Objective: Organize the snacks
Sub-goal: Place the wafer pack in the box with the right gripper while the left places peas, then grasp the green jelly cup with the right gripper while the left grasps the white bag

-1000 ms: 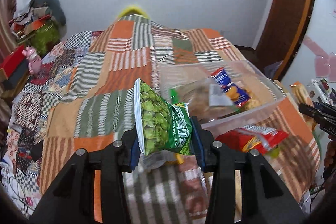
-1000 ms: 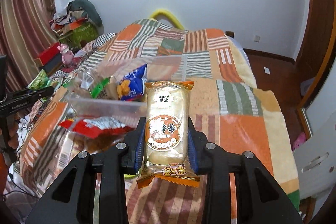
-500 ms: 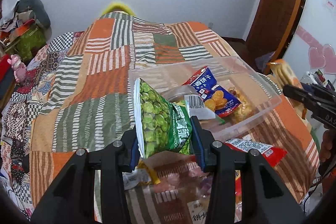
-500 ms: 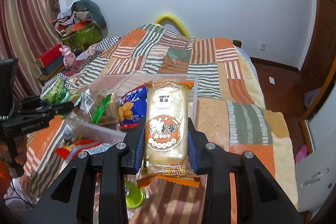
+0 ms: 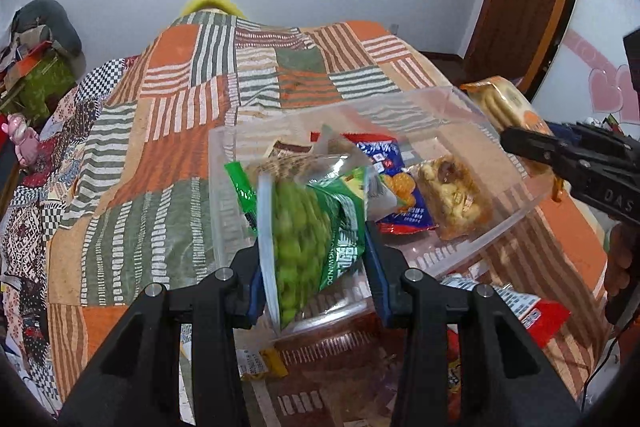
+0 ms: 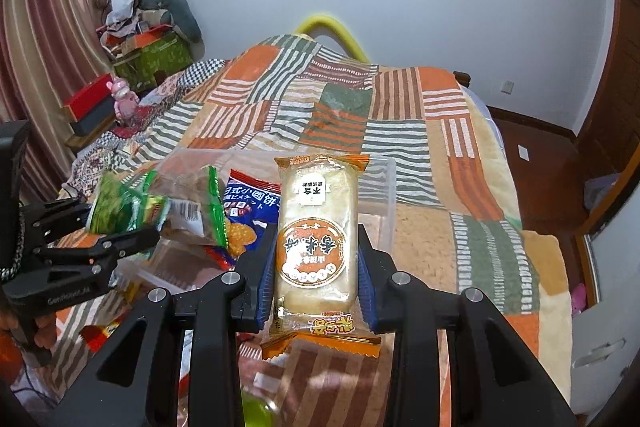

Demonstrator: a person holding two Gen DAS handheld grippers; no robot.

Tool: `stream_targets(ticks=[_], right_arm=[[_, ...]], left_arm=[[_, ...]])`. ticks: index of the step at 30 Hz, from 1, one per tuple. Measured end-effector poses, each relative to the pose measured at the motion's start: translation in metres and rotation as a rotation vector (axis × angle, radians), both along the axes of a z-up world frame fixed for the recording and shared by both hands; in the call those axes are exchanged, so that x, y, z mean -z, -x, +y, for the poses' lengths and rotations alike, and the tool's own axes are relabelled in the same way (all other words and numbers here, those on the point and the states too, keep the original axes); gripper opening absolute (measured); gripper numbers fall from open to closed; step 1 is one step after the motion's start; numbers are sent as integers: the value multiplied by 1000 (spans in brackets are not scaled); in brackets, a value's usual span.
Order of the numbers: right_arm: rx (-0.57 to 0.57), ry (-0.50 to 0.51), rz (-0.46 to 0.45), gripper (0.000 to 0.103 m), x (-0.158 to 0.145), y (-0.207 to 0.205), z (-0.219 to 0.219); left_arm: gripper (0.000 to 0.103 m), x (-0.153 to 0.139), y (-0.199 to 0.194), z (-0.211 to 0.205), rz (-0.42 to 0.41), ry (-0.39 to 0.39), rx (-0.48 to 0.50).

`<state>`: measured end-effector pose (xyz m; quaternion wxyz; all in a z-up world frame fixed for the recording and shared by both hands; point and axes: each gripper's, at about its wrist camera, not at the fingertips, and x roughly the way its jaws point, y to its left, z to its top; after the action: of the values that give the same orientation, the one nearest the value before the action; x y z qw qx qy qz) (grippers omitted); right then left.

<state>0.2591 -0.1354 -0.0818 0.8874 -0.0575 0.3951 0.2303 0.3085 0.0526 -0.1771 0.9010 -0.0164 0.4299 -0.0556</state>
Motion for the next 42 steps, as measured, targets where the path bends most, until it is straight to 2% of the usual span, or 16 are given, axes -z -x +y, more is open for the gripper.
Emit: stream_targets(ticks=[6, 8, 10, 16, 19, 21, 24, 32, 38, 42], right_arm=[[-11, 31, 24, 32, 8, -10, 12], [-16, 37, 33, 32, 11, -10, 14], [-19, 50, 36, 32, 15, -10, 16], [-5, 78, 42, 32, 18, -14, 14], [-1, 93, 42, 34, 18, -13, 12], [-3, 94, 41, 43, 16, -10, 11], [-2, 90, 18, 50, 10, -4, 8], [-20, 52, -43, 56, -13, 22, -2], [-33, 25, -67, 59, -20, 47, -9], [-24, 5, -57, 59, -17, 61, -15]], left_arm=[[43, 2, 2, 4, 8, -2, -3], [47, 2, 4, 5, 7, -2, -4], [62, 1, 4, 6, 2, -5, -15], [72, -9, 13, 9, -30, 11, -28], [74, -15, 19, 11, -51, 9, -33], [75, -21, 22, 14, -62, 14, -34], [77, -29, 29, 19, -81, 19, -43], [84, -46, 53, 42, -125, 12, -76], [86, -35, 70, 62, -95, -1, -122], [87, -15, 78, 76, -38, 5, -155]])
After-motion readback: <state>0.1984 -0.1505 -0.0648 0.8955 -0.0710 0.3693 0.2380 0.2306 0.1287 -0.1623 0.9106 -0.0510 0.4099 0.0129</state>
